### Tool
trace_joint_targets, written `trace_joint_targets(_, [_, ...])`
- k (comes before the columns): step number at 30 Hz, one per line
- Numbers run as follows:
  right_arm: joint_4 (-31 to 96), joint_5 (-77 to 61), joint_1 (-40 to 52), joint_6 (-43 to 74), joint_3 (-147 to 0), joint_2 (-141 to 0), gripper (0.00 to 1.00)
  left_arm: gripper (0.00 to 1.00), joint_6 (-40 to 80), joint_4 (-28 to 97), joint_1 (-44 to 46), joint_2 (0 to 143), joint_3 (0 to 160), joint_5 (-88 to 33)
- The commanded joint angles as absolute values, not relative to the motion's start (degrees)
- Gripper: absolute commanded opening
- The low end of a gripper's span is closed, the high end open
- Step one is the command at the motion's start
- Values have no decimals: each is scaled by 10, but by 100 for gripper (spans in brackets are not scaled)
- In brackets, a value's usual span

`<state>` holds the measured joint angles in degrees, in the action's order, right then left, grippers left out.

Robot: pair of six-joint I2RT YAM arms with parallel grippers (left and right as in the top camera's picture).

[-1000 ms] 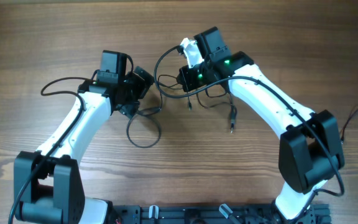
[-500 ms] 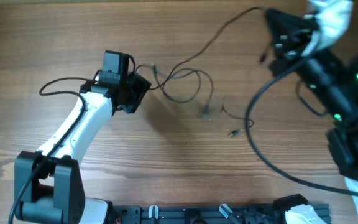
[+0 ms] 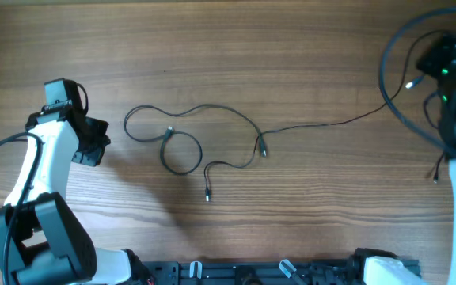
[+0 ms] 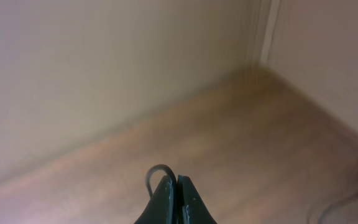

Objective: Untangle cables

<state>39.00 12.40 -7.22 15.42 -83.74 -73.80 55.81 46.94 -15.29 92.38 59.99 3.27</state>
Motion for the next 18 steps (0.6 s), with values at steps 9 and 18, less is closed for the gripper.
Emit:
trace_joint_targets(9, [517, -168, -29, 116, -838, -1007, 45, 100, 509, 263, 90, 928, 603, -86])
trace_joint_targets(18, [516, -168, 27, 106, -836, -1028, 70, 100, 842, 282, 168, 1008, 603, -67])
